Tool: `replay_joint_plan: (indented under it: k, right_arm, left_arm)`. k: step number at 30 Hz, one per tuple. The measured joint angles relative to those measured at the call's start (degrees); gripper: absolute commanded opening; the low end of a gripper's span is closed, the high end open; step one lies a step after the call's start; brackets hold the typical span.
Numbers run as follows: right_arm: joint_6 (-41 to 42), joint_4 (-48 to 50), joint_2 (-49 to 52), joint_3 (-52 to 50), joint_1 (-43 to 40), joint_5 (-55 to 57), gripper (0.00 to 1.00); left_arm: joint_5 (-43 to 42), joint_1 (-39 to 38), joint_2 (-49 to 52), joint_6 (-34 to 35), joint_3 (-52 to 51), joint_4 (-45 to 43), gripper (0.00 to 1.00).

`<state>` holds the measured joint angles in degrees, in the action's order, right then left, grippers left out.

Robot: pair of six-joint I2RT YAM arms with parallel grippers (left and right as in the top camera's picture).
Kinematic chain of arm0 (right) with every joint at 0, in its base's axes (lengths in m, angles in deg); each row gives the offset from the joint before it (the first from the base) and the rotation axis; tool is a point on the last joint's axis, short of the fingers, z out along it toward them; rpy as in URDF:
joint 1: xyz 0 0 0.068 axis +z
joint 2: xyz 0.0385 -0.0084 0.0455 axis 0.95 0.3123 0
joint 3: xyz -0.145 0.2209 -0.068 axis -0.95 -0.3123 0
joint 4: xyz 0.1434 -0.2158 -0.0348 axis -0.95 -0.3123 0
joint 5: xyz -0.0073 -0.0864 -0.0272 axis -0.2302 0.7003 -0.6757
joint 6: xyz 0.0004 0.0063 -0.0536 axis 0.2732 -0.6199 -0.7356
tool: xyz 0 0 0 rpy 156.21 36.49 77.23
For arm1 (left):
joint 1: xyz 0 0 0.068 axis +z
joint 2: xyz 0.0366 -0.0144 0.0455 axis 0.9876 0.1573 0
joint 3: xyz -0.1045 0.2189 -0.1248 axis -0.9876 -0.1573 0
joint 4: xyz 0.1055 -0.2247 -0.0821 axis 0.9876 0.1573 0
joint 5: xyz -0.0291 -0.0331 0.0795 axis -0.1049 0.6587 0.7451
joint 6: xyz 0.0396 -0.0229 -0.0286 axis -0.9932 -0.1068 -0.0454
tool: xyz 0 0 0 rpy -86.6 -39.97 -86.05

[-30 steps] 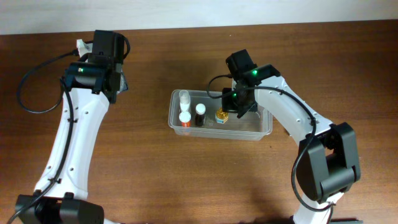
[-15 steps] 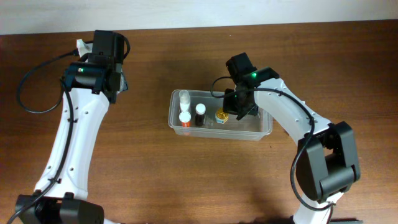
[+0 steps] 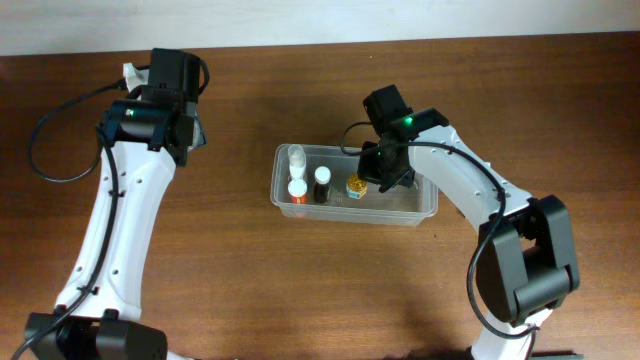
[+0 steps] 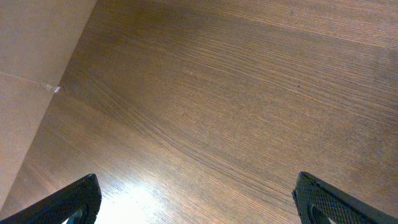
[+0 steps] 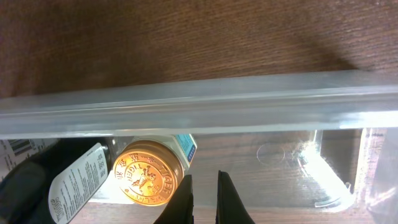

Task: Pack container
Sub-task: 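Lower the gold-capped bottle into the container beside the black-capped tube, then open the right gripper and raise it out of the container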

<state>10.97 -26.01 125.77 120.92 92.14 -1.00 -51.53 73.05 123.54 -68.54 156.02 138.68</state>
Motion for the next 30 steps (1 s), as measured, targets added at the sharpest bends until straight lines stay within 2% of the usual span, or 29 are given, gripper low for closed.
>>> replay_joint_plan:
  k: [30]
  right_arm:
    - [1.1,1.7,2.5,0.0,0.0,-4.9,0.08]
  left_arm:
    - [0.0,0.0,0.0,0.0,0.0,0.0,0.99]
